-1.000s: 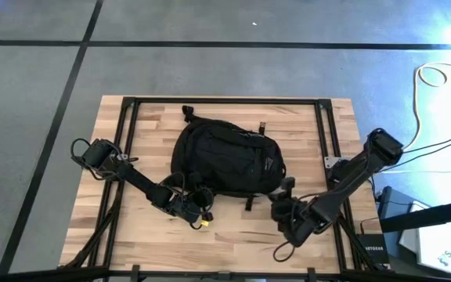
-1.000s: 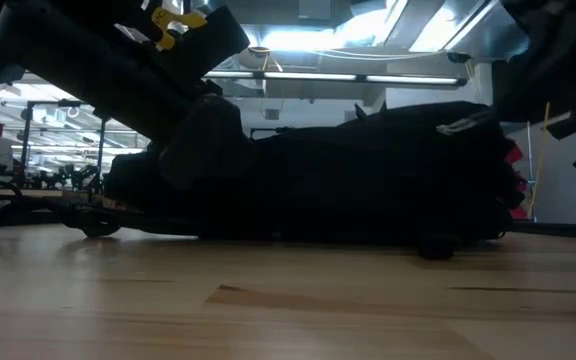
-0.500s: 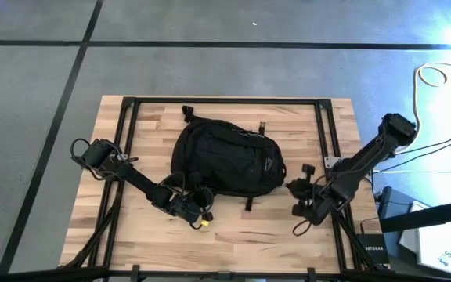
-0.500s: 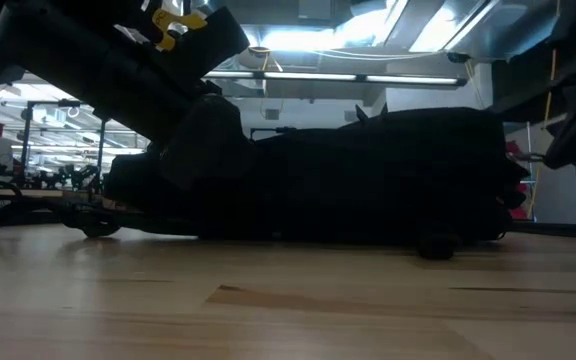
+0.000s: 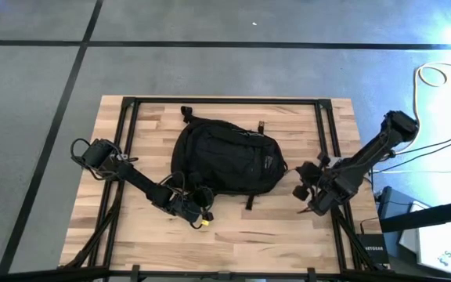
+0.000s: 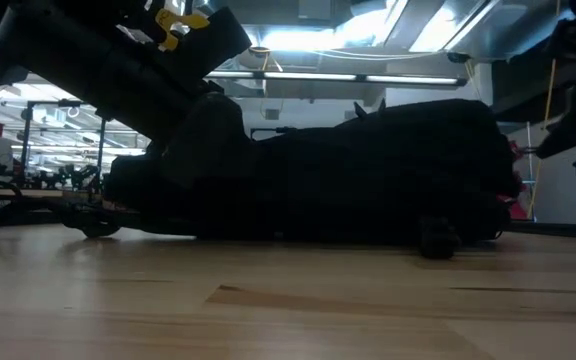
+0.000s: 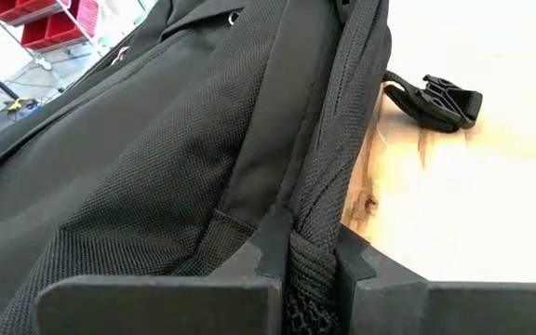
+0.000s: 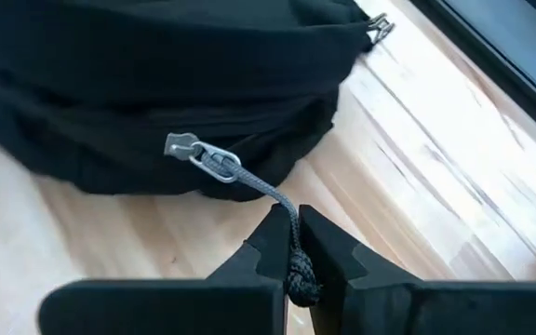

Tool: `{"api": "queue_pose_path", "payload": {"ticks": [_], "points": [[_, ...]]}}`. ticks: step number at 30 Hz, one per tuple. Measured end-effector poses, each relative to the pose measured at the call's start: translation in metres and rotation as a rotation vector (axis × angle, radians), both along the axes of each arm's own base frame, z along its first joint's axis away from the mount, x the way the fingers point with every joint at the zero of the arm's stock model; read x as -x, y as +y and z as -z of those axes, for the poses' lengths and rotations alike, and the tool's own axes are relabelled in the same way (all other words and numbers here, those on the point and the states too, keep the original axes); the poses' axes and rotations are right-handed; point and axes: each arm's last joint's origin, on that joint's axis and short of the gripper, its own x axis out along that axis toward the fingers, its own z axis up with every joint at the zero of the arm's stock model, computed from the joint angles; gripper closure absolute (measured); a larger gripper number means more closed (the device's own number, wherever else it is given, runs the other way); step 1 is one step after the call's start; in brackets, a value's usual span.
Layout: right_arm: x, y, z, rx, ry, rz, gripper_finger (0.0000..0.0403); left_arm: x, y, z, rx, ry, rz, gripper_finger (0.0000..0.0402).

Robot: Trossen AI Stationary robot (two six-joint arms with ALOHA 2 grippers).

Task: Unpack backpack
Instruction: Close the black backpack

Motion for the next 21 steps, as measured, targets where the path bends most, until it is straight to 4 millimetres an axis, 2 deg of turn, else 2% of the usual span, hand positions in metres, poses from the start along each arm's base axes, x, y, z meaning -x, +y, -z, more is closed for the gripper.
{"api": "queue_pose_path", "payload": {"ticks": [7,13,17,21], "points": [[-0.011,-0.014,-0.001,0.028,-0.039,0.112,0.0402,0.0,0.0,0.0,-0.002,0.002,0.001,0.0389],[-0.025,-0.018,-0.001,0.033,-0.048,0.077,0.0402,-0.003,0.001,-0.001,0.03,-0.004,0.008,0.0376],[-0.033,-0.018,-0.002,0.018,-0.072,0.052,0.0402,-0.011,-0.001,-0.008,0.125,-0.034,0.051,0.0312],[-0.036,-0.016,-0.002,0.006,-0.077,0.019,0.0402,-0.018,-0.005,-0.02,0.167,-0.103,0.058,0.0209]]}}
